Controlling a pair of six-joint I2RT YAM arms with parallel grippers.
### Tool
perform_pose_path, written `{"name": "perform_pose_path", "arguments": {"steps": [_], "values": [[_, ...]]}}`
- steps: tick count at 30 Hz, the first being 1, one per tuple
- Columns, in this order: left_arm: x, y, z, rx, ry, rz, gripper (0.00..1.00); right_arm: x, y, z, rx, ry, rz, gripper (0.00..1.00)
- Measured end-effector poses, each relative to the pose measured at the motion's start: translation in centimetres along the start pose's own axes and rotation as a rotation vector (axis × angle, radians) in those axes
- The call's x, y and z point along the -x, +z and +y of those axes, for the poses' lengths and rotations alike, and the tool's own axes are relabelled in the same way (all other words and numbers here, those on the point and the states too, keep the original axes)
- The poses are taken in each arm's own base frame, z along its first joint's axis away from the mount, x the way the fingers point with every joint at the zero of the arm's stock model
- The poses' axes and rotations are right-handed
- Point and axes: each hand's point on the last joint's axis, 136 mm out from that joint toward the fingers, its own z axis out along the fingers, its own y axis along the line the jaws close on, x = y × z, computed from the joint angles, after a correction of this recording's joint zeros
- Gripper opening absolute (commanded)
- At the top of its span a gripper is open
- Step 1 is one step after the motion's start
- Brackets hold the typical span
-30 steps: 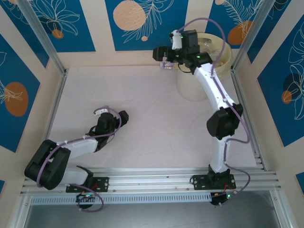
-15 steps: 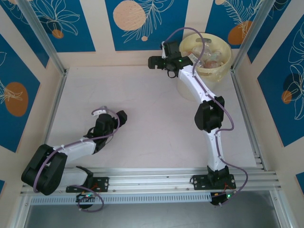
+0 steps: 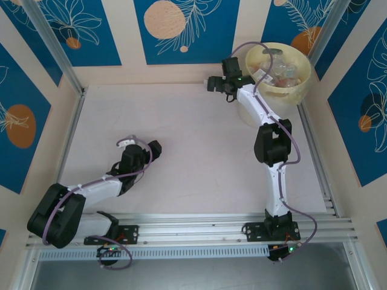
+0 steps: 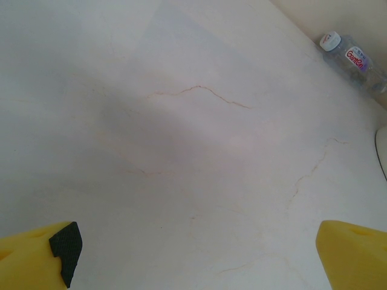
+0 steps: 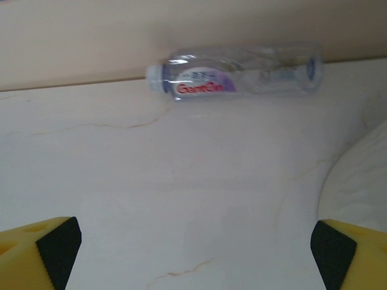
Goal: Put the plastic bottles in the bin
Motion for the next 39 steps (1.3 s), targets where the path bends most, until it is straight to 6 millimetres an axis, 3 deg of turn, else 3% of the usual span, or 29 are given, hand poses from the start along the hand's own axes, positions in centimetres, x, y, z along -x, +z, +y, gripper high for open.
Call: {"name": "perform_pose_path", "arguments": {"steps": [7, 13, 16, 20, 26, 29, 32, 35, 39], "values": [[-0.1, 0.1, 0.1, 0.002, 0.001, 0.002, 1.0, -0.1, -1.6, -4.2, -0.059, 0.075, 0.0, 0.99], [-0.6, 0.3, 0.1, 0.0, 0.003, 0.023, 1.0, 0.5, -4.5, -4.1, -0.012, 0.101, -0.05, 1.0], [-1.1, 0.5, 0.1, -0.003, 0.005, 0.045, 1.0, 0.6, -6.0, -2.1, 0.043, 0.098, -0.084, 0.99], [-1.1, 0.8, -0.6, -0.024, 0.004, 0.061, 1.0, 0.0, -7.4, 2.1, 0.141, 0.078, -0.114, 1.0], [-0.1, 1.3, -2.3, -0.053, 0.0, 0.057, 1.0, -1.1, -7.9, 8.8, 0.291, 0.018, -0.14, 1.0], [1.0, 2.5, -4.1, -0.07, 0.001, 0.058, 1.0, -0.4, -6.7, 10.8, 0.329, 0.009, -0.152, 1.0], [2.6, 4.2, -7.1, -0.116, 0.009, 0.055, 1.0, 0.8, -3.7, 11.4, 0.327, 0.021, -0.173, 1.0], [4.1, 6.5, -9.9, -0.151, 0.015, 0.045, 1.0, 1.8, 0.2, 11.0, 0.281, 0.033, -0.187, 0.99], [4.9, 9.8, -12.0, -0.167, 0.022, 0.048, 1.0, 2.3, 4.7, 9.4, 0.22, 0.051, -0.168, 0.99]]}}
